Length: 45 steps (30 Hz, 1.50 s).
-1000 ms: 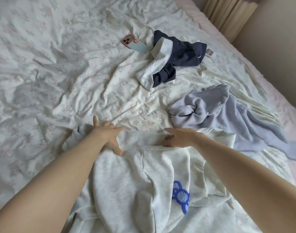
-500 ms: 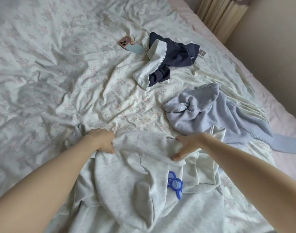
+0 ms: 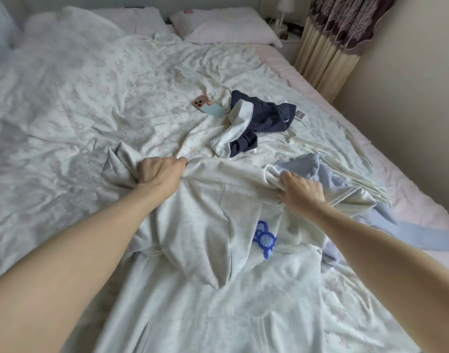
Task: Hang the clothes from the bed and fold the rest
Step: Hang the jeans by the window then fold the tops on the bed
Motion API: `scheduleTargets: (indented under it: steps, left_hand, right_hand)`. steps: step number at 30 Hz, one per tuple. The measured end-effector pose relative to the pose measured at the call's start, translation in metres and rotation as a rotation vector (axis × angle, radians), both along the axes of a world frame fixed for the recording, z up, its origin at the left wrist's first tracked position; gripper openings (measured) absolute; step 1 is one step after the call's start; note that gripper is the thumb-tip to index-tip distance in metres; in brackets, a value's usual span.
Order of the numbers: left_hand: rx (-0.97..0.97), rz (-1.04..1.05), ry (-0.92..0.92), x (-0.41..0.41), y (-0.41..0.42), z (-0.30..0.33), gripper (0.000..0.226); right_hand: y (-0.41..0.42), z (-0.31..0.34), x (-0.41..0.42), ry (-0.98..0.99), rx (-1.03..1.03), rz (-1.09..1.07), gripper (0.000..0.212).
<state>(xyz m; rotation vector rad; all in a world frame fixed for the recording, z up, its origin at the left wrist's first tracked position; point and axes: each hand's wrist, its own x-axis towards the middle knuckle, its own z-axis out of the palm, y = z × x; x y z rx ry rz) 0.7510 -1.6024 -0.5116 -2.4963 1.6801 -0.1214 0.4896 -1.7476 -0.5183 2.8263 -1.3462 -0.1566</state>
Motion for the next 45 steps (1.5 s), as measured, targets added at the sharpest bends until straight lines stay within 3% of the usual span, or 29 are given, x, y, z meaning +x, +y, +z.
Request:
scheduleTargets:
  steps: [3, 6, 10, 14, 17, 23, 25, 27, 30, 32, 35, 37, 40, 45]
  left_hand:
    - [-0.145, 0.026, -0.07, 0.006, -0.013, 0.03, 0.031]
    - [-0.095, 0.031, -0.046, -0.004, 0.002, 0.027, 0.031]
    - [0.001, -0.025, 0.086, -0.028, 0.062, -0.012, 0.03]
    - [-0.075, -0.16, 0.234, -0.055, 0.132, -0.032, 0.05]
    - [-0.137, -0.275, 0.21, -0.077, 0.176, -0.041, 0.062]
    - [-0.078, -0.35, 0.251, -0.12, 0.248, -0.071, 0.074]
    - [0.028, -0.323, 0.298, -0.132, 0.266, -0.081, 0.08]
    - [0.241, -0.278, 0.37, -0.143, 0.279, -0.09, 0.08]
    - [0.616, -0.166, 0.479, -0.141, 0.285, -0.106, 0.049]
    - [0.529, -0.17, 0.453, -0.14, 0.276, -0.105, 0.038]
    - [0.111, -0.239, 0.337, -0.139, 0.246, -0.103, 0.017]
    - [-0.131, -0.261, 0.251, -0.138, 0.216, -0.112, 0.03]
    - [-0.009, -0.139, 0.305, -0.138, 0.167, -0.125, 0.057]
    - [0.16, 0.041, 0.238, -0.111, 0.131, -0.172, 0.059]
  right_hand:
    - [-0.013, 0.025, 0.009, -0.124, -0.077, -0.046, 0.014]
    - [0.0, 0.023, -0.001, -0.085, -0.029, 0.0, 0.019]
    - [0.051, -0.013, -0.037, -0.001, 0.045, 0.027, 0.031]
    - [0.106, -0.04, -0.076, -0.051, 0.138, 0.018, 0.031]
    - [0.147, -0.051, -0.099, -0.058, 0.178, 0.021, 0.032]
    - [0.212, -0.065, -0.14, 0.078, 0.213, 0.077, 0.034]
    - [0.23, -0.074, -0.15, 0.096, 0.178, 0.064, 0.038]
    - [0.246, -0.085, -0.156, 0.266, 0.3, 0.003, 0.051]
    - [0.252, -0.099, -0.158, 0.514, 0.602, -0.162, 0.067]
    - [0.253, -0.099, -0.147, 0.46, 0.489, -0.18, 0.054]
    - [0.246, -0.099, -0.115, 0.2, 0.17, -0.126, 0.034]
    - [0.238, -0.108, -0.085, 0.007, 0.166, -0.087, 0.038]
    - [0.22, -0.122, -0.04, -0.095, 0.269, -0.064, 0.051]
    - [0.188, -0.158, -0.013, 0.033, 0.324, 0.027, 0.051]
